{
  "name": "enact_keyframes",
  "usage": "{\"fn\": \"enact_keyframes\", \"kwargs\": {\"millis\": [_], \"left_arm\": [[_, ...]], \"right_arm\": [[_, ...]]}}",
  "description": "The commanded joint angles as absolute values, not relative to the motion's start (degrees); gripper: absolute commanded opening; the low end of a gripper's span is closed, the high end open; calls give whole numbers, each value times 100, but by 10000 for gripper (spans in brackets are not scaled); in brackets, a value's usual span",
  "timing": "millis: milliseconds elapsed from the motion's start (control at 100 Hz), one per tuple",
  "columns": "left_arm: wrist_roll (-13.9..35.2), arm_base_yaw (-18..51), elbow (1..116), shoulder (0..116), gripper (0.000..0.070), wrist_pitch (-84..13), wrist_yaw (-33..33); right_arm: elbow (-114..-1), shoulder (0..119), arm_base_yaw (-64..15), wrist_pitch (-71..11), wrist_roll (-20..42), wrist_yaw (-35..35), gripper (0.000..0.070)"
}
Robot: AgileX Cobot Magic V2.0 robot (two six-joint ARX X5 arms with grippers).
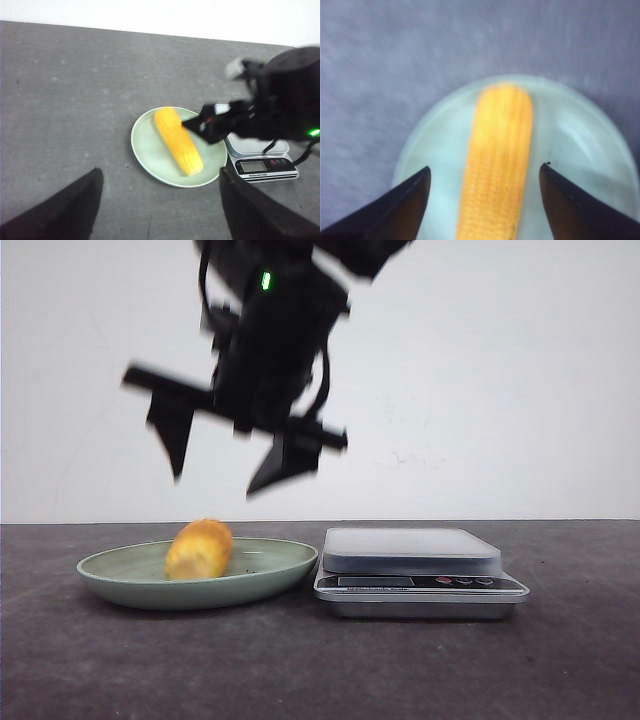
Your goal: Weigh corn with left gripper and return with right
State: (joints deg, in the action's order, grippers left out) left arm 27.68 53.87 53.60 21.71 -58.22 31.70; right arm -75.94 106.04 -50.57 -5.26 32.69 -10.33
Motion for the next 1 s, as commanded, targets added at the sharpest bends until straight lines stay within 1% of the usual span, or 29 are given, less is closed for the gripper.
{"fn": "enact_keyframes", "kwargs": {"millis": [0, 240, 360, 430, 610, 830, 990], "left_arm": [[2773, 5439, 5422, 2176, 433, -5789, 3223], [2773, 5439, 5422, 2176, 433, -5789, 3308], [2773, 5439, 5422, 2176, 434, -5780, 3323], [2770, 5439, 5422, 2176, 433, -5782, 3323], [2773, 5439, 5422, 2176, 434, -5769, 3323], [2773, 5439, 5422, 2176, 433, -5728, 3326], [2770, 5439, 5422, 2176, 434, -5583, 3321]], "right_arm": [[-7736, 10289, -5124, -462, 2810, -1081, 429], [-7736, 8812, -5210, -932, 1741, -1686, 429], [-7736, 7957, -5234, -1201, 1278, -1765, 428], [-7736, 7478, -5240, -1444, 1017, -1890, 428], [-7736, 6136, -5245, -2359, 233, -2611, 428], [-7736, 4665, -5249, -3658, -108, -3645, 428], [-7732, 3771, -5249, -4515, -36, -3671, 428]]}}
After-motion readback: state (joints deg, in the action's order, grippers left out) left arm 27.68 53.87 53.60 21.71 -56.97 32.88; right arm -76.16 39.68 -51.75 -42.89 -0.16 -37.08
